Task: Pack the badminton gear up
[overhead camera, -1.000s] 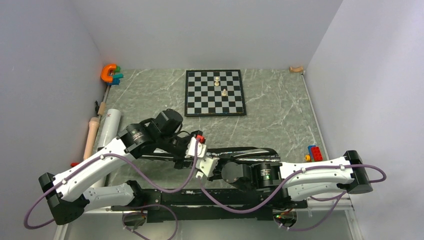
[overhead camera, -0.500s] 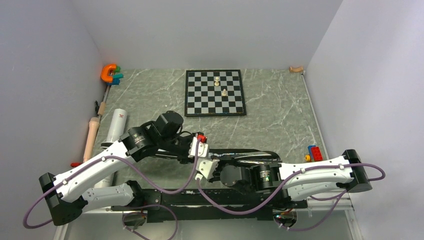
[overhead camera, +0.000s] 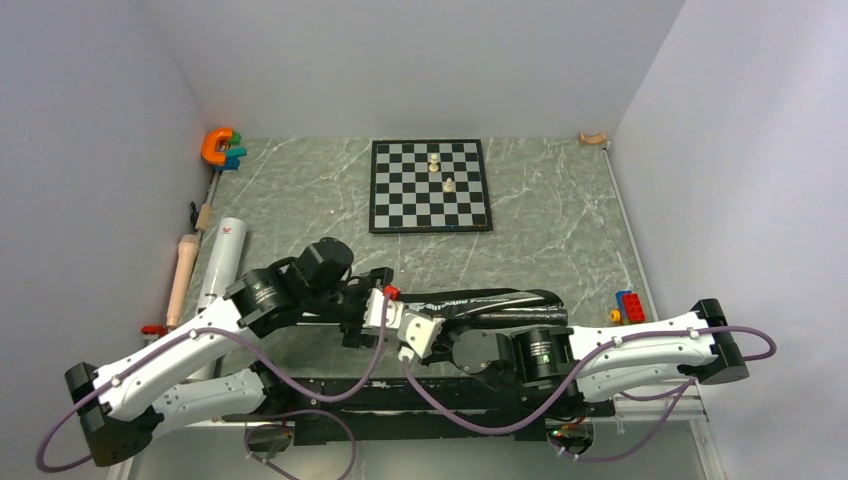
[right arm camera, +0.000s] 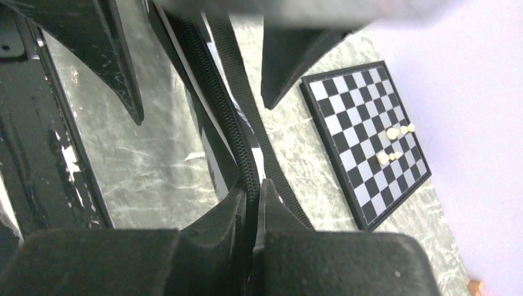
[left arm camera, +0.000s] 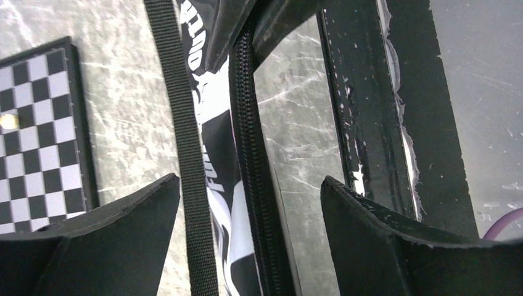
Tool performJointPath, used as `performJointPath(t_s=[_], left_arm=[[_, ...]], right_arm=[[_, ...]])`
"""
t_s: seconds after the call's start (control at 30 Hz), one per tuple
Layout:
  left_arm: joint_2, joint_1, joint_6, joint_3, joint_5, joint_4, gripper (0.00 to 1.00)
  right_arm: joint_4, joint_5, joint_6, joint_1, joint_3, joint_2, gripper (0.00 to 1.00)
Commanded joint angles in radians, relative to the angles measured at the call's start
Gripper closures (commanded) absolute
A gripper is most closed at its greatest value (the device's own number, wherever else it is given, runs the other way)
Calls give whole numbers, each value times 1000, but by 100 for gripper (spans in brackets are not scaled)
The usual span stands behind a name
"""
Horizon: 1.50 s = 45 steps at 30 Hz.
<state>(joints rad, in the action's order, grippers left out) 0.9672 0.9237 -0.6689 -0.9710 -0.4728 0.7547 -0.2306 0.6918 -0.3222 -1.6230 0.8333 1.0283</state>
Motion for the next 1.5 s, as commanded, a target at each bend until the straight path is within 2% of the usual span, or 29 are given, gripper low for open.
performJointPath(t_s=[0.0, 0.33, 0.5, 0.7, 0.77, 0.83, 0.87, 0.9, 0.97, 1.0, 1.1, 1.17, 1.23, 1.3, 1.47], left_arm=[[-49, 3, 1, 17, -9, -43, 16], [-1, 3, 8, -2, 46, -81, 40], [-2, 3, 18, -21, 64, -100, 66], [9, 3, 38, -49, 54, -106, 68], [11, 3, 38, -52, 53, -108, 79], [14, 3, 38, -59, 50, -110, 99], [16, 3, 42, -62, 55, -112, 100], [15, 3, 39, -64, 58, -110, 100], [10, 3, 22, -60, 69, -113, 100], [8, 3, 16, -57, 82, -118, 100], [-1, 3, -2, -48, 124, -132, 100], [-7, 3, -12, -47, 147, -139, 100], [-12, 4, -26, -47, 173, -147, 100], [-22, 4, -43, -43, 209, -162, 100], [-44, -12, -68, -35, 245, -192, 100]], right_arm=[[189, 54, 28, 1, 52, -69, 100], [194, 30, 23, -1, 80, -32, 100], [188, 21, 26, -1, 81, -33, 100], [187, 12, 36, 0, 82, -28, 100], [189, 8, 37, 0, 84, -24, 100], [190, 4, 42, -1, 85, -22, 100], [190, 4, 46, 0, 86, -22, 100], [192, 7, 49, -1, 86, -24, 94], [198, 30, 65, 0, 91, -35, 66], [207, 47, 73, -1, 92, -49, 59], [256, 93, 103, -1, 83, -127, 47], [306, 122, 120, 1, 67, -199, 43], [327, 192, 158, 3, 67, -263, 45], [308, 292, 200, 5, 82, -312, 52], [85, 587, 381, 20, 151, -386, 80]])
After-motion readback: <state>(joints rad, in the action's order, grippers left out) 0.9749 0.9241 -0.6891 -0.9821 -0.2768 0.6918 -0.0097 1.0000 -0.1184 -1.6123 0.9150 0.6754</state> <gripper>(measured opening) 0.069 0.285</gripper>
